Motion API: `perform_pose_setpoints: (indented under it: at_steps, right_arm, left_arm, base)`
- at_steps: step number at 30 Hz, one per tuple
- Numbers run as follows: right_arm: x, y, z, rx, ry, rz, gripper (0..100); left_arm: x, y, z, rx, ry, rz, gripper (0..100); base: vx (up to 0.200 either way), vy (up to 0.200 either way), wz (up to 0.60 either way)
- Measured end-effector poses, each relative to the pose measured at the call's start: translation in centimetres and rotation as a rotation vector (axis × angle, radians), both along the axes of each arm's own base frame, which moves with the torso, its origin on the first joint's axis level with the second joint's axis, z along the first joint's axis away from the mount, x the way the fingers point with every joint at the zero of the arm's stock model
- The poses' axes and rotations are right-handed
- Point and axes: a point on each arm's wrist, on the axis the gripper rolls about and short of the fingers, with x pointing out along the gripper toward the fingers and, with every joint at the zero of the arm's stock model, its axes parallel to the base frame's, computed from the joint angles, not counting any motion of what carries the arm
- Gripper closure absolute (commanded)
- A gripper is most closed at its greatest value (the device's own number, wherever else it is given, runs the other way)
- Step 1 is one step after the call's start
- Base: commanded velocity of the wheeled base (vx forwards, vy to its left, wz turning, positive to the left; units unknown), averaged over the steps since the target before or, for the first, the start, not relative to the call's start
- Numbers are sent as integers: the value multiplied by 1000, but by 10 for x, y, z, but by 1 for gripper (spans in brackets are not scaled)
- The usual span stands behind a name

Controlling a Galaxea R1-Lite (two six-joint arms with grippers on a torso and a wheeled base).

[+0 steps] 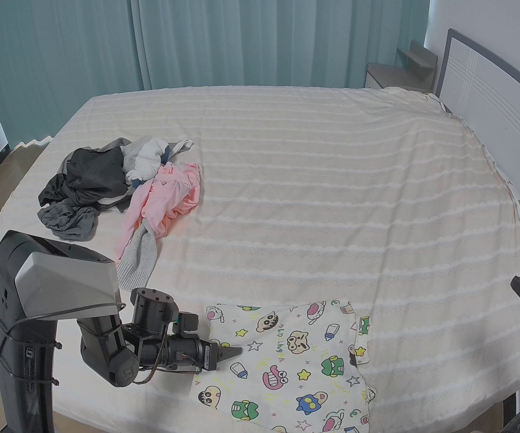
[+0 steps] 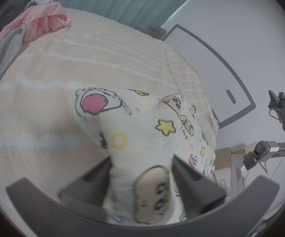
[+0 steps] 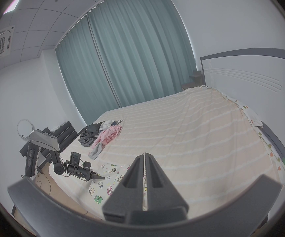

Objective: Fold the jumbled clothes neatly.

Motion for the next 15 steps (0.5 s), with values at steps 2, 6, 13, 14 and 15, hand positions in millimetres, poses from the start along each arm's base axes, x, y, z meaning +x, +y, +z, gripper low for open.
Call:
perform_pose_setpoints:
  at_steps: [2,6,13,14,15]
  right_arm:
    - [0,0,0,1,1,3,100]
    - [0,0,0,0,1,5,100]
    - [0,0,-1,0,4,5,100]
    - [0,0,-1,0,5,5,100]
    - [0,0,-1,0,5,5,100]
  left_arm:
    - [0,0,0,0,2,0,100]
    - [-1,3,0,2,6,8,100]
    - [-1,19,9,-2,2,53,100]
    - [-2,22,11,-3,1,61,100]
    - [-2,25,13,-4,1,69,100]
  base:
    - [0,0,0]
    - [0,0,0]
    - [0,0,0]
    - [0,0,0]
    - [0,0,0]
